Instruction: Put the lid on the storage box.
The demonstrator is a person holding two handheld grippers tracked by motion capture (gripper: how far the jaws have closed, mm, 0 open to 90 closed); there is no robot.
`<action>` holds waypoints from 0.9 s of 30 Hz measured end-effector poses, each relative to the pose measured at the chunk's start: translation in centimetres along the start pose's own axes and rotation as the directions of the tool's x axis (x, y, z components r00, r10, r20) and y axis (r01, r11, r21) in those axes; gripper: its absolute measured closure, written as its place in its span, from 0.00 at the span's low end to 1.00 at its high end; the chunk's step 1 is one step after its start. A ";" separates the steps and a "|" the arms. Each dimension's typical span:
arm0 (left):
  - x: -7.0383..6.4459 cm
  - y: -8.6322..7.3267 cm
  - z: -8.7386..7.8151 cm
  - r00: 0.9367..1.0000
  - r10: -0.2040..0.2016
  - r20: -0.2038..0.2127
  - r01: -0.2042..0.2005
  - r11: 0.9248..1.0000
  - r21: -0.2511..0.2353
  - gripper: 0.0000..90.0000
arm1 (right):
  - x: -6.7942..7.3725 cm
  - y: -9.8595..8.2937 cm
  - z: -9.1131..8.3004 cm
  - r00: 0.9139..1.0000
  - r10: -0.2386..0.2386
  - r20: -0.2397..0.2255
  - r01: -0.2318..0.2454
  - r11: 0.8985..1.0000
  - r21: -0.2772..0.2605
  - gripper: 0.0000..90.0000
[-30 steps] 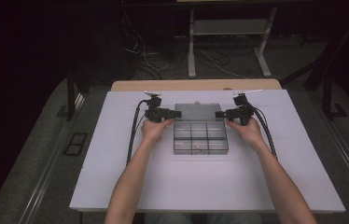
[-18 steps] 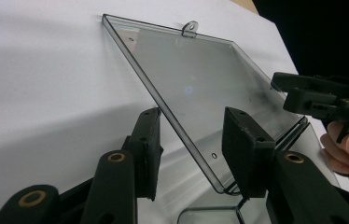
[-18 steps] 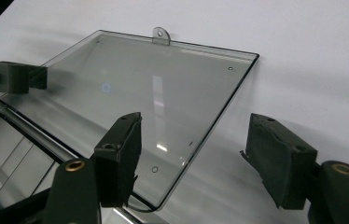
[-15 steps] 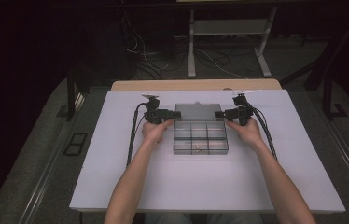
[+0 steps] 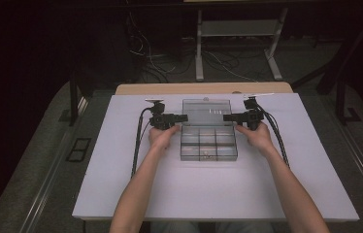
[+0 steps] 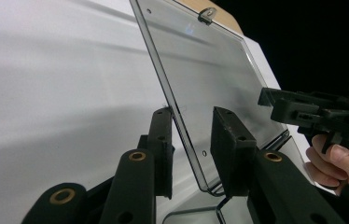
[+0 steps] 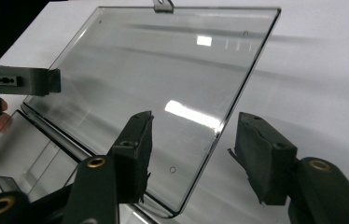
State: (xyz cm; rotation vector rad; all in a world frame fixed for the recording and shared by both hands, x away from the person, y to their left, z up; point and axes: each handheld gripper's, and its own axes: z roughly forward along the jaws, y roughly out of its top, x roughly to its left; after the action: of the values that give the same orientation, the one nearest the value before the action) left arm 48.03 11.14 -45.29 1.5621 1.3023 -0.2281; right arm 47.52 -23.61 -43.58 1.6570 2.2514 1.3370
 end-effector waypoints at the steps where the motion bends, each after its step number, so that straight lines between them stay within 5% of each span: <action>1: 0.0 -0.1 -0.1 1.000 0.000 0.005 0.000 1.000 -0.014 0.79 | 0.0 0.0 0.0 1.000 0.001 -0.005 -0.001 1.000 -0.006 0.53; 5: -0.1 -0.3 -0.3 1.000 0.018 0.008 -0.017 0.999 -0.033 0.82 | 0.1 0.1 -0.2 1.000 -0.005 -0.021 0.005 1.000 -0.009 0.61; 14: -0.8 -0.8 -0.9 0.998 0.062 0.000 -0.061 0.993 -0.096 0.88 | -0.3 0.0 -0.5 0.991 0.073 -0.115 -0.076 0.997 -0.022 0.72; 27: -1.9 -0.8 -1.5 0.988 0.146 -0.045 -0.150 0.984 -0.096 0.89 | 0.3 0.0 -1.4 0.995 0.008 -0.098 -0.013 0.999 -0.050 0.80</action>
State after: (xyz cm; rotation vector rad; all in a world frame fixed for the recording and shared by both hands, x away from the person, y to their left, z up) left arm 45.95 11.00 -43.76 1.5768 1.2017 -0.0396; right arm 46.72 -24.24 -42.55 1.6240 2.2426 1.4962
